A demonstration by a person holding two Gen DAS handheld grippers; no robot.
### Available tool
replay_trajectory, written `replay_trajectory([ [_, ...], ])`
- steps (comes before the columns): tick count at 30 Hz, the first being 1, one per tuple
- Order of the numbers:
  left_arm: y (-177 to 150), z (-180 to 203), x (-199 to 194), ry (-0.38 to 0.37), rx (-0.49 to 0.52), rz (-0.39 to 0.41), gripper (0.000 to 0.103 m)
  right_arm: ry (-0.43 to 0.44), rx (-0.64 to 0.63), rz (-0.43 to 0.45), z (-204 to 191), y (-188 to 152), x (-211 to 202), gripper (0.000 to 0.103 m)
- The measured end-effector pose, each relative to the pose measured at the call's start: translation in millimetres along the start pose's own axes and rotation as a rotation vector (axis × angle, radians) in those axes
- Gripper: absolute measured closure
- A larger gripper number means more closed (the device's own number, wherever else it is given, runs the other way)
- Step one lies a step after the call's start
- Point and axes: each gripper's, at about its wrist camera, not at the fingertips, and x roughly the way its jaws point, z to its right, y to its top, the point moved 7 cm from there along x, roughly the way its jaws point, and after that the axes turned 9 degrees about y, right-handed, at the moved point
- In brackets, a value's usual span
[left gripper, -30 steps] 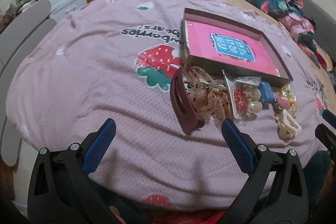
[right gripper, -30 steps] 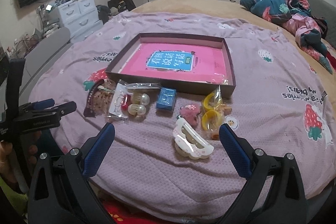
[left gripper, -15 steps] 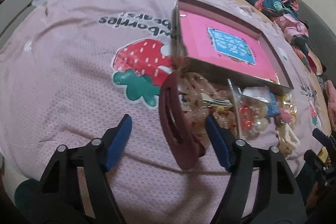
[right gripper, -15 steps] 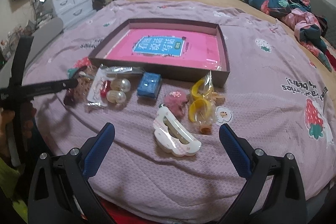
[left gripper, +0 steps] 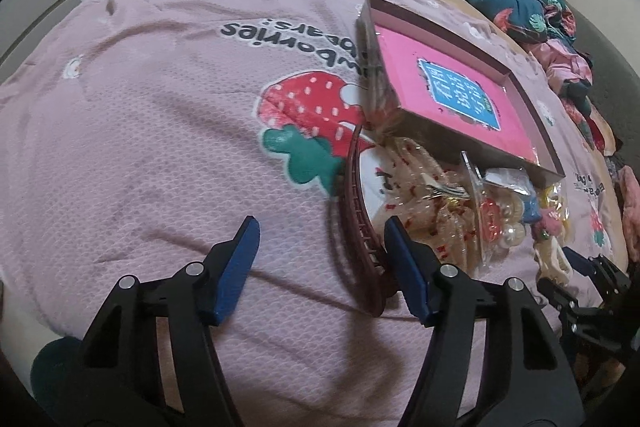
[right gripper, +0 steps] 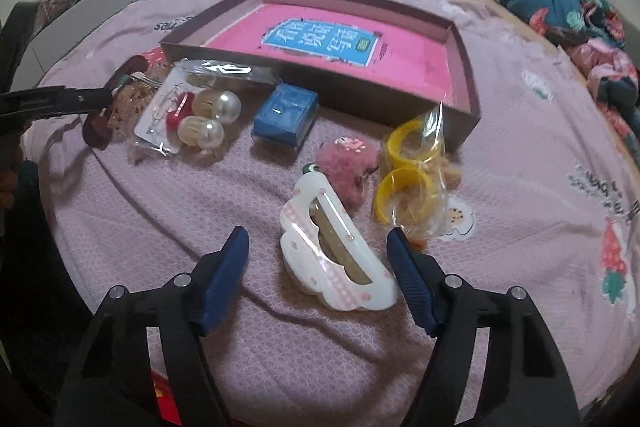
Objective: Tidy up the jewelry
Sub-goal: 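Grasp the maroon claw clip with the left tool while the right tool grasps the white cloud clip, then lift both clips and carry them over the pink-lined box with both tools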
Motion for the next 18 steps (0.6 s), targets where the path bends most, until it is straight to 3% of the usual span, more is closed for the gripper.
replay_trajectory([
  [3,-3.4,-4.6,2.7,-0.004,-0.005,-0.016,0.047,-0.010,-0.011,-0.013,2.2,-1.0,6.6,0.045],
  [7,-5.6,-5.1,4.9,-0.022,-0.014,-0.028,0.052,0.040,0.022,-0.013,3.8,-3.3,6.9,0.056],
  [12,-7.1,0.8,3.3,-0.059,-0.022,-0.036,0.073,0.123,0.057,-0.001,-7.8,-9.2,-3.2,0.061],
  [18,-12.6,10.7,6.5,-0.038,-0.007,-0.040,0.073,0.179,0.055,0.002,-31.8,-14.9,-9.7,0.063],
])
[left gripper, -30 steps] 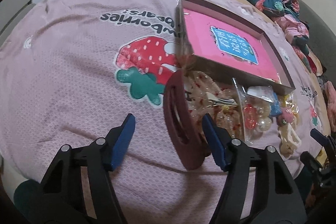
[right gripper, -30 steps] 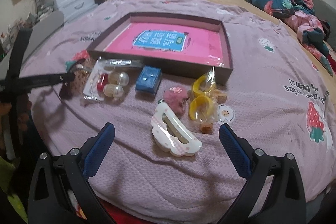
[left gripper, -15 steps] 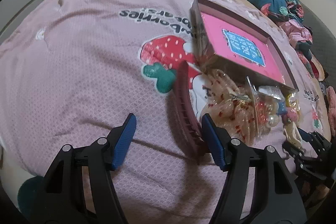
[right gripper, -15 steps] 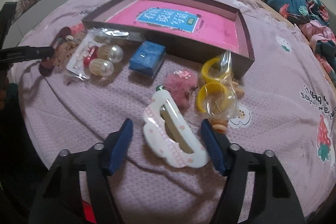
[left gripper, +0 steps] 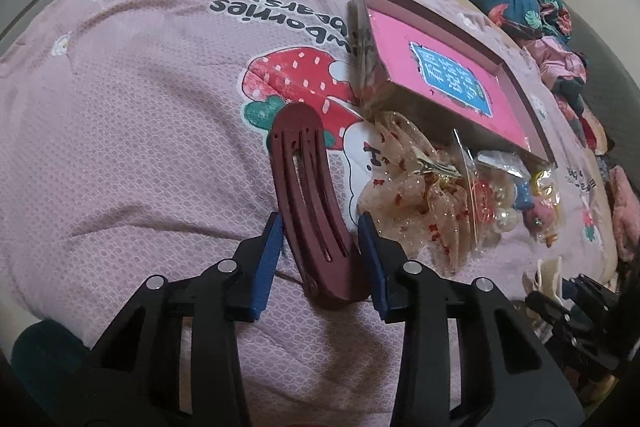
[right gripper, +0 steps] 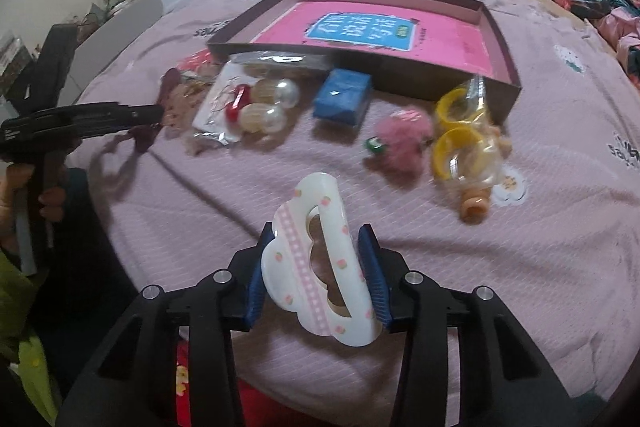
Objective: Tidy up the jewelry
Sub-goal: 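Lift both clips and carry them over the pink-lined box with both tools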
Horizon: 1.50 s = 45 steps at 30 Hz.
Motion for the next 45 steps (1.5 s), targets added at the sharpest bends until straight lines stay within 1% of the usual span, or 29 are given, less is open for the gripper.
replay_trajectory([
  [4,-7.0,11.9,1.8,0.072,0.090,0.023,0.072,0.013,-0.004,-0.001,-10.6,-3.7,2.7,0.063],
  [5,-8.9,13.7,1.6,0.092,0.116,0.034,0.073,0.020,0.000,0.004,-13.3,-3.4,2.2,0.063],
  [6,-10.9,14.5,0.2,0.096,0.127,0.043,0.075,0.024,0.002,0.008,-15.1,-2.9,1.2,0.063],
  [8,-14.0,13.6,-2.7,0.072,0.130,0.040,0.079,0.039,0.000,0.025,-21.1,-0.2,-3.9,0.063],
  [14,-20.1,1.1,-16.4,0.024,0.093,0.040,0.080,0.056,-0.010,0.087,-32.6,11.7,-23.3,0.064],
  [19,-24.3,-6.0,-33.3,0.010,0.073,0.053,0.080,0.065,-0.013,0.121,-35.9,22.2,-35.6,0.064],
  [21,-24.2,-9.0,-42.9,0.006,0.064,0.066,0.081,0.070,-0.015,0.131,-37.3,25.8,-39.6,0.064],
  [25,-21.0,-11.0,-61.3,0.006,0.069,0.101,0.081,0.085,-0.022,0.139,-42.0,30.7,-44.4,0.064],
  [28,-13.9,-9.0,-73.7,0.006,0.076,0.128,0.081,0.085,-0.031,0.153,-44.2,36.7,-49.7,0.064],
  [33,7.1,3.8,-92.3,-0.011,0.098,0.174,0.081,0.084,-0.029,0.193,-37.6,51.8,-64.0,0.064],
  [41,50.9,40.6,-103.0,-0.040,0.140,0.233,0.081,0.047,-0.004,0.276,-9.4,83.9,-95.7,0.064],
  [45,69.3,56.8,-99.7,-0.061,0.144,0.240,0.081,0.013,0.019,0.310,15.0,101.9,-108.3,0.064],
])
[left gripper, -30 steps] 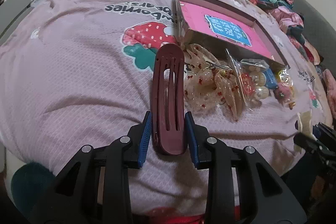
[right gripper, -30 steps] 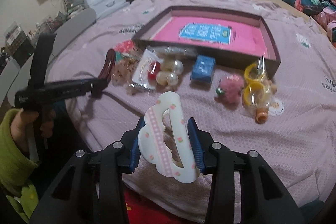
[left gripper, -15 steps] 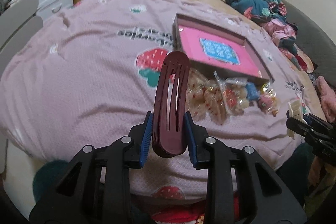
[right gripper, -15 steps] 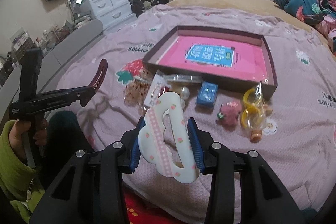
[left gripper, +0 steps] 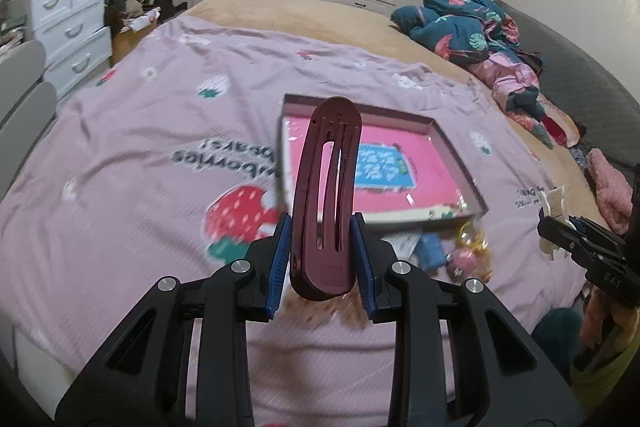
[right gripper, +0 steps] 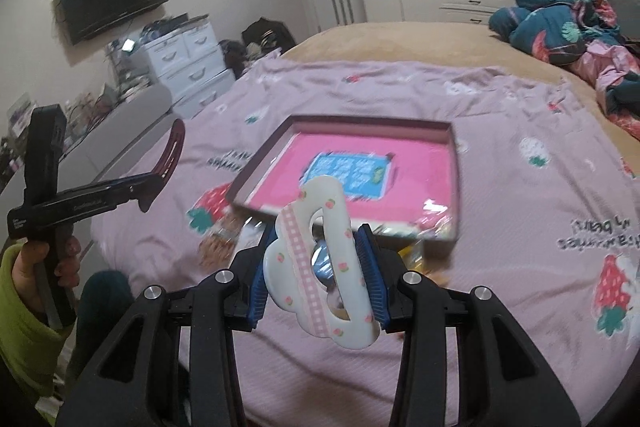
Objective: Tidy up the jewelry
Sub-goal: 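Lift both clips and carry them over the pink-lined box with both tools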
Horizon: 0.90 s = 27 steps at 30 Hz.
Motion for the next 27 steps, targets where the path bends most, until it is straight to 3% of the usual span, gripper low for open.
replay_trajectory([
  [13,37.5,27.9,58.5,-0.003,0.000,-0.039,0.081,-0.074,0.068,0.061,68.6,50.3,6.3,0.064],
  [27,25.5,46.2,120.4,0.029,0.039,-0.121,0.081,-0.086,0.120,0.002,104.4,53.1,69.6,0.064],
])
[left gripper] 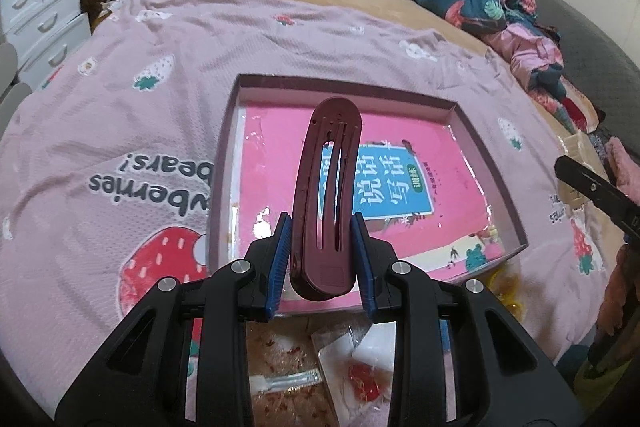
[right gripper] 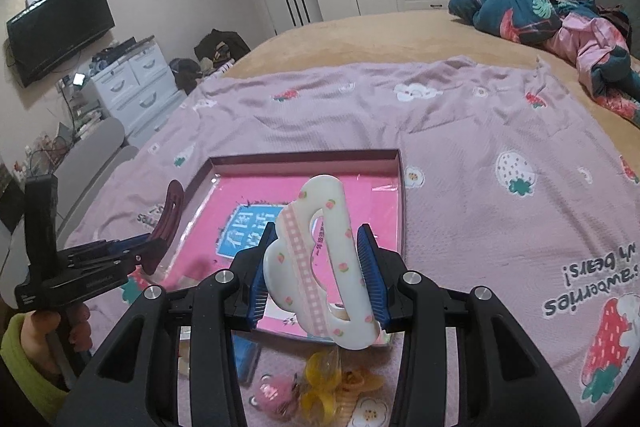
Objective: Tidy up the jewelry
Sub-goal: 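Lift both clips and carry them over the pink-lined box with both tools, then open the left tool releasing the maroon clip while the right tool releases the white clip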
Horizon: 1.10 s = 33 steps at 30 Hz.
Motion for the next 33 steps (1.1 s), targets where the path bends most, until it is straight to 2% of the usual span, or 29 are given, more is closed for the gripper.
replay_trajectory([
  [11,-11.5,0.5,30.0,0.018,0.009,-0.053,0.081,-0.022,0.035,-0.099,22.8,-28.4,50.3,0.064],
  [27,-18.0,-13.6,32.8,0.033,-0.002,-0.063,0.081,-0.063,0.038,-0.136,32.8,-42.1,66.3,0.062],
  [30,-18.3,-16.2,26.2,0.032,-0.008,-0.052,0.081,-0.056,0.043,-0.116,31.8,-41.1,60.1,0.055],
  [33,-16.9,-18.9,16.4,0.026,-0.023,-0.036,0.081,-0.059,0.043,-0.078,29.8,-37.5,47.5,0.042],
])
